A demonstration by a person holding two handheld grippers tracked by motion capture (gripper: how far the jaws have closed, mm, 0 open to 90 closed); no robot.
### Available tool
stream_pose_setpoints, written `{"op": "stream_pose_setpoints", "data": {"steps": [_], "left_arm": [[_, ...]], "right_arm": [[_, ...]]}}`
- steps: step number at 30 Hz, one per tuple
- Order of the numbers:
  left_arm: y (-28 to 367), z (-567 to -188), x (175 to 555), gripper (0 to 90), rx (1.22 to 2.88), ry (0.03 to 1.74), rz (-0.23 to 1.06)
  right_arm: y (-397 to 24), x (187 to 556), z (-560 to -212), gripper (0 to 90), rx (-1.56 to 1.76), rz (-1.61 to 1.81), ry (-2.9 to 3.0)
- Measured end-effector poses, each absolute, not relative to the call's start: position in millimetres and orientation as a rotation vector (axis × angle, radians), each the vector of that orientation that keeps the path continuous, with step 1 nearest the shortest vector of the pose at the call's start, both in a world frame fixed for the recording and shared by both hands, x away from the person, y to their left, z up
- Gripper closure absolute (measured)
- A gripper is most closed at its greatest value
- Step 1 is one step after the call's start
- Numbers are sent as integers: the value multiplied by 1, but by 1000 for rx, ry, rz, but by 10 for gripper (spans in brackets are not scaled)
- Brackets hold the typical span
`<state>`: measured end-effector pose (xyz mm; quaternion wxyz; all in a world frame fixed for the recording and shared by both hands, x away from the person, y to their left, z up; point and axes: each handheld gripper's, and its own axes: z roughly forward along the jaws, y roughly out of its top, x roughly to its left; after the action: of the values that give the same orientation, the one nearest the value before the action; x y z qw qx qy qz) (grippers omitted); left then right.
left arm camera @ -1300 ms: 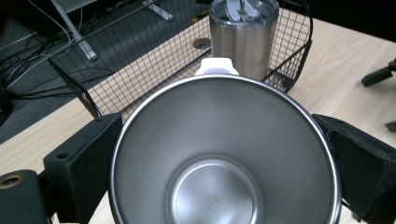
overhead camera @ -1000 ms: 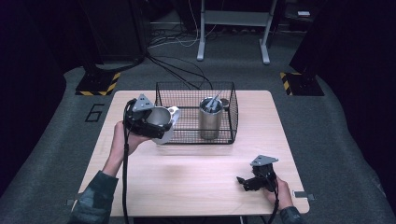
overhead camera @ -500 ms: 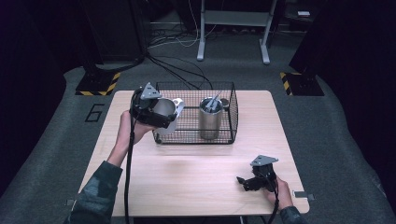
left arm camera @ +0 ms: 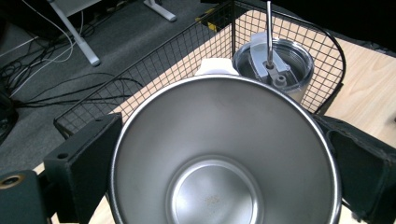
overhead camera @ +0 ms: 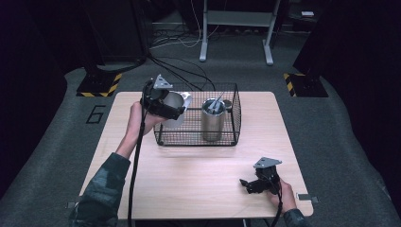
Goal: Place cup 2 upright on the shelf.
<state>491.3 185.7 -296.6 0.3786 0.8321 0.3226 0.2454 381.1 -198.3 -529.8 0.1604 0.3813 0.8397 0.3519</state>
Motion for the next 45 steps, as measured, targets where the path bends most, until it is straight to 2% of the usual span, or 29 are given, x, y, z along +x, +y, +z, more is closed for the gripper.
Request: {"op": "stream_pose_setpoints", "data": {"steps": [28,45], "left_arm": [[165,-309,540,58,2186,903,594],[156,-337,567,58,2222,995,544]], "right_arm": [[-198,381,-530,0,1089,1005,2397],[-198,381,-530,0,1088,1004,2397]]}}
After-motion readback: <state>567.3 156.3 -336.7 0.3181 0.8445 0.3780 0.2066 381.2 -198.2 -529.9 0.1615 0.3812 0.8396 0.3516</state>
